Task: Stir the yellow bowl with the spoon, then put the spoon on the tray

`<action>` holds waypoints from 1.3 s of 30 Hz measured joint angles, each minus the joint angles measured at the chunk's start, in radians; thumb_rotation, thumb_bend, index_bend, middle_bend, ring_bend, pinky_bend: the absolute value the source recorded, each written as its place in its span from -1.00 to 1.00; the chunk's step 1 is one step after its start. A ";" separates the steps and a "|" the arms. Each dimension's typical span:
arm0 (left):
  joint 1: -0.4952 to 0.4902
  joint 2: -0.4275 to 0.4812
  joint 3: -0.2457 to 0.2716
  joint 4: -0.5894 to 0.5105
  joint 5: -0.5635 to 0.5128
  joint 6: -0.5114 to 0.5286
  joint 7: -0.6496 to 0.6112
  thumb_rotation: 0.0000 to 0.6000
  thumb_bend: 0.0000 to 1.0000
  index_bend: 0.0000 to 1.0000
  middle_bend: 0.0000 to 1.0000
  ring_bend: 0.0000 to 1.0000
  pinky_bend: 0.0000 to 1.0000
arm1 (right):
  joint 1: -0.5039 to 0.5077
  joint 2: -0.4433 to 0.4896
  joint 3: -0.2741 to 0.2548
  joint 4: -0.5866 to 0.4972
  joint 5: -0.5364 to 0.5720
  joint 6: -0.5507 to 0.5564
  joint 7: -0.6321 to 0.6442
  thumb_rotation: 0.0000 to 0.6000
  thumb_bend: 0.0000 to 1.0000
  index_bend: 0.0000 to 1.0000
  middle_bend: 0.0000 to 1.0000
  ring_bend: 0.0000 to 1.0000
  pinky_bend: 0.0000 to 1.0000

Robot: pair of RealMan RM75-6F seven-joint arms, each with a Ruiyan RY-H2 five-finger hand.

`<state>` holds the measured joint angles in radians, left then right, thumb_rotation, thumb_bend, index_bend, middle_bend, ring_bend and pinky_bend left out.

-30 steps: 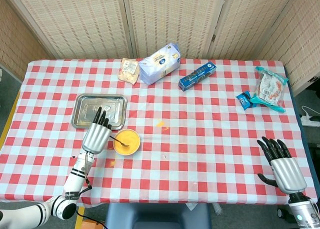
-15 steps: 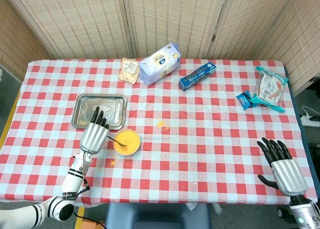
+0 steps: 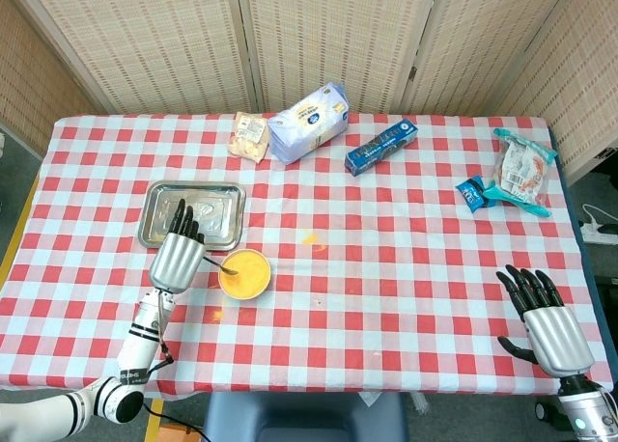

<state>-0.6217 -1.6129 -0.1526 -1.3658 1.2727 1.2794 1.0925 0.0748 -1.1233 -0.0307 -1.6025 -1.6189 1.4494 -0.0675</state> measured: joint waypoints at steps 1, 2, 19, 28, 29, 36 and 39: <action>0.000 0.008 -0.005 -0.012 -0.007 -0.005 -0.012 1.00 0.81 0.65 -0.31 -0.77 -1.00 | 0.000 0.000 0.000 0.000 0.001 0.000 -0.002 1.00 -0.83 -1.00 -1.00 -1.00 -1.00; 0.000 0.017 -0.011 -0.025 -0.014 -0.009 -0.025 1.00 0.81 0.65 -0.31 -0.77 -1.00 | -0.001 -0.001 0.000 0.000 0.002 0.000 -0.004 1.00 -0.83 -1.00 -1.00 -1.00 -1.00; -0.134 0.015 -0.142 0.164 -0.200 -0.228 -0.210 1.00 0.78 0.65 -0.31 -0.77 -1.00 | 0.016 -0.034 0.018 0.015 0.062 -0.055 -0.060 1.00 -0.83 -1.00 -1.00 -1.00 -1.00; -0.207 -0.112 -0.156 0.540 -0.206 -0.340 -0.455 1.00 0.50 -0.08 -0.44 -0.86 -1.00 | 0.018 -0.044 0.018 0.019 0.070 -0.060 -0.083 1.00 -0.83 -1.00 -1.00 -1.00 -1.00; -0.213 -0.124 -0.155 0.573 -0.206 -0.353 -0.479 1.00 0.42 -0.29 -0.49 -0.88 -1.00 | 0.018 -0.045 0.018 0.019 0.072 -0.062 -0.084 1.00 -0.83 -1.00 -1.00 -1.00 -1.00; -0.239 -0.186 -0.145 0.697 -0.188 -0.402 -0.615 1.00 0.08 -0.98 -0.63 -0.96 -1.00 | 0.021 -0.049 0.016 0.018 0.071 -0.065 -0.091 1.00 -0.83 -1.00 -1.00 -1.00 -1.00; -0.236 -0.184 -0.145 0.692 -0.187 -0.399 -0.624 1.00 0.05 -1.00 -0.64 -0.96 -1.00 | 0.021 -0.049 0.014 0.018 0.067 -0.065 -0.089 1.00 -0.83 -1.00 -1.00 -1.00 -1.00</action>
<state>-0.8579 -1.7965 -0.2976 -0.6734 1.0855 0.8803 0.4689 0.0962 -1.1722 -0.0164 -1.5843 -1.5520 1.3848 -0.1566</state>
